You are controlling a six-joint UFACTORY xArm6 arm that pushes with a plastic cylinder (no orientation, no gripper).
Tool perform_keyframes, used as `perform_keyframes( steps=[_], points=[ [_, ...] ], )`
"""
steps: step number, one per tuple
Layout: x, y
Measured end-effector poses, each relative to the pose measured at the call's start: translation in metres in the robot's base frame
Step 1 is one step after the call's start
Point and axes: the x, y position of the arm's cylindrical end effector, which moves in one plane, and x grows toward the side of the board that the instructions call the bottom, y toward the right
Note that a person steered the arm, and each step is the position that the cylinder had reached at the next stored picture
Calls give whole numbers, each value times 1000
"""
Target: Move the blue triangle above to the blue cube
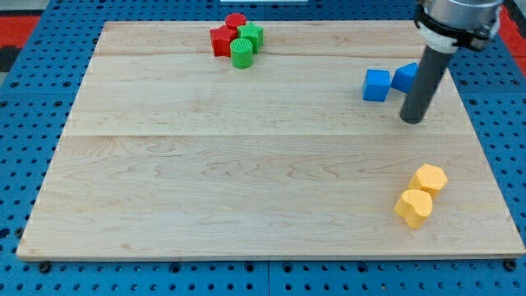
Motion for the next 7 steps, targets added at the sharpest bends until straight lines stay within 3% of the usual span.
perform_keyframes(
  steps=[3, 4, 6, 7],
  points=[
    [4, 60],
    [-23, 94],
    [-106, -13],
    [-112, -8]
  ],
)
